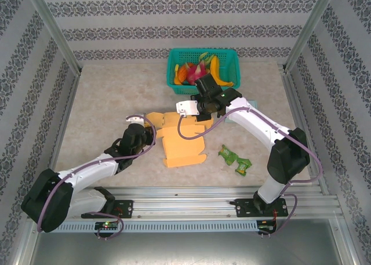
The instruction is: Fold the paper box
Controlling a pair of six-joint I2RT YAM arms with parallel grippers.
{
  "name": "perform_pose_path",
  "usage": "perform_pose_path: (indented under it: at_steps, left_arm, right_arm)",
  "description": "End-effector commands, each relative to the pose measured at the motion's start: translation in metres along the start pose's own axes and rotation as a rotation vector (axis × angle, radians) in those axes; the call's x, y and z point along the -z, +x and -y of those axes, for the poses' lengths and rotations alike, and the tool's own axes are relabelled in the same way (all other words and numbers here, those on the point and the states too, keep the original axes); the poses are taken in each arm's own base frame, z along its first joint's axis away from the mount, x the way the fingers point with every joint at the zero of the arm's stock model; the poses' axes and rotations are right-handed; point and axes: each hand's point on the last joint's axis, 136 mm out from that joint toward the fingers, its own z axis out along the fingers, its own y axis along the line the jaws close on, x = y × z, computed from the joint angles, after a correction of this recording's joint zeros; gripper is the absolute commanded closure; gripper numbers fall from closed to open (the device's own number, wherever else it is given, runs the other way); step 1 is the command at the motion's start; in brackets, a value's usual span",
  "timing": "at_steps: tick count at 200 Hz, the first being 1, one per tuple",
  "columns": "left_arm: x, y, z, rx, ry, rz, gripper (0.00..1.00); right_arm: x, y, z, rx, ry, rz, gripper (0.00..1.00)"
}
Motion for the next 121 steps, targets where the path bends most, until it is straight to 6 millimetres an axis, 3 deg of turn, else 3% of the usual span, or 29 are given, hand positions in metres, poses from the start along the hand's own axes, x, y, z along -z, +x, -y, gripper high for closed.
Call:
perform_pose_path:
  at_steps: [1, 61, 121]
  left_arm:
    - [-0.005, 0.007, 0.002, 0.011, 0.022, -0.034, 0.76]
    - [-0.017, 0.009, 0.032, 0.083, 0.15, -0.085, 0.76]
    - [-0.035, -0.003, 0.052, 0.168, 0.209, -0.076, 0.73]
  right_arm:
    - [-0.003, -0.001, -0.001, -0.03, -0.018, 0.027, 1.0]
    - [-0.004, -0.002, 0.0, -0.05, -0.011, 0.032, 1.0]
    - [-0.014, -0.002, -0.012, -0.071, -0.037, 0.058, 1.0]
